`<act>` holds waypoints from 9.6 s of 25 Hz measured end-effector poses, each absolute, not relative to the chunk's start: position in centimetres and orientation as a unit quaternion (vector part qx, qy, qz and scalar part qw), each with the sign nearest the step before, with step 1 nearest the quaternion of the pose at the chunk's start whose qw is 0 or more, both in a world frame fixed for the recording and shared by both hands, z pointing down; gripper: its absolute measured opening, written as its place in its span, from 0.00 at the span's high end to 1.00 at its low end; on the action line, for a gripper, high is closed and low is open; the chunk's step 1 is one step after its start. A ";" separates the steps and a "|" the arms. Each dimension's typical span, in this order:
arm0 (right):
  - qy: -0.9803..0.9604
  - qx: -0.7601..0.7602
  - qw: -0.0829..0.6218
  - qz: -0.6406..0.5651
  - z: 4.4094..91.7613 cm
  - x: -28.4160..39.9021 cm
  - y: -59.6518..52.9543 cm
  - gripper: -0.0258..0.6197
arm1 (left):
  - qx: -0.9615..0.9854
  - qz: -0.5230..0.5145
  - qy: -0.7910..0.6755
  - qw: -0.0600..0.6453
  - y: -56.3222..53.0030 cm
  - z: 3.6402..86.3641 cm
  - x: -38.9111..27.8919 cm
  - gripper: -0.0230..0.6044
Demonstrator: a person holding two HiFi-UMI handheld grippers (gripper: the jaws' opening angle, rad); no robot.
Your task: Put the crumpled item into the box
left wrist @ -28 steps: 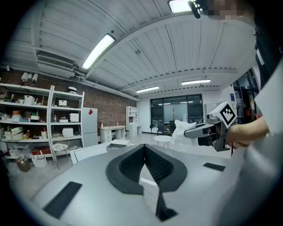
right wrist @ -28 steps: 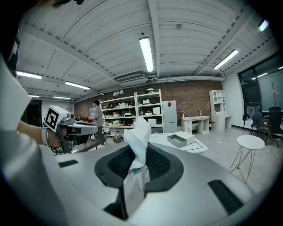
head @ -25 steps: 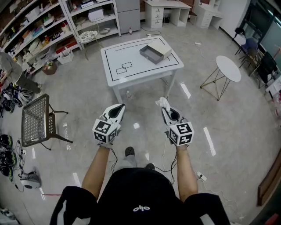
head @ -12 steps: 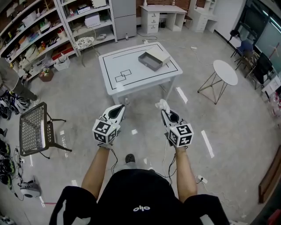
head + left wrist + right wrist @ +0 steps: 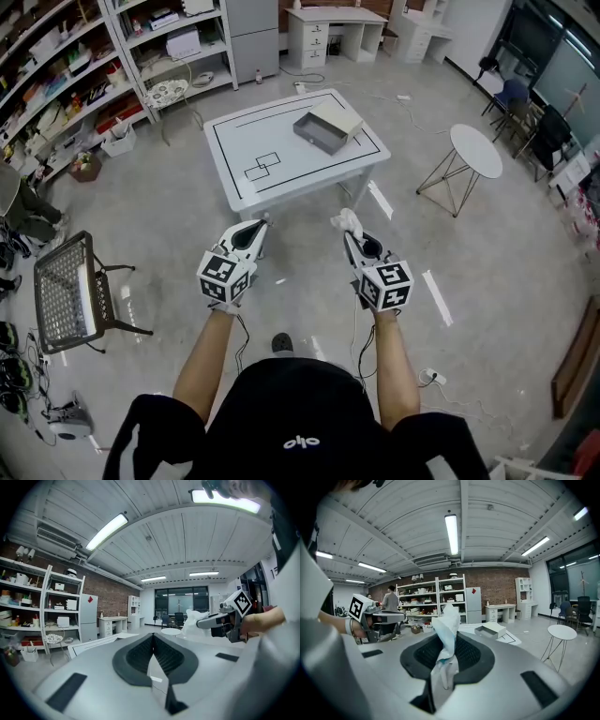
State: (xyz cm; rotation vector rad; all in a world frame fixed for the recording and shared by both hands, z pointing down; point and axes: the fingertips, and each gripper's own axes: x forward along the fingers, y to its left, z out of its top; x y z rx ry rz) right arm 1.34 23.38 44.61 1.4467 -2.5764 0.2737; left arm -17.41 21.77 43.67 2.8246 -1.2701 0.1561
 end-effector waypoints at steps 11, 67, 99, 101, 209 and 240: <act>-0.854 0.500 0.094 0.103 45.5 -1.5 20.3 0.85 | 0.916 0.049 -0.396 0.031 17.6 44.6 -20.5 0.95; -0.867 0.468 0.076 0.153 49.8 10.7 -19.4 0.85 | 0.899 0.085 -0.427 0.043 -20.2 47.1 -8.8 0.95; -0.857 0.470 0.118 0.176 52.6 9.9 -33.6 0.85 | 0.903 0.080 -0.415 0.072 -34.7 48.6 -9.1 0.95; -0.856 0.470 0.125 0.176 52.5 9.6 -34.8 0.85 | 0.904 0.076 -0.413 0.076 -35.8 48.6 -9.2 0.95; -0.882 0.410 0.117 0.202 57.1 17.7 -36.8 0.95 | 0.854 0.069 -0.502 0.120 -31.7 53.0 1.4 0.95; -0.907 0.373 0.111 0.160 55.4 21.3 -32.8 0.95 | 0.834 0.069 -0.542 0.078 -27.7 51.7 3.0 0.95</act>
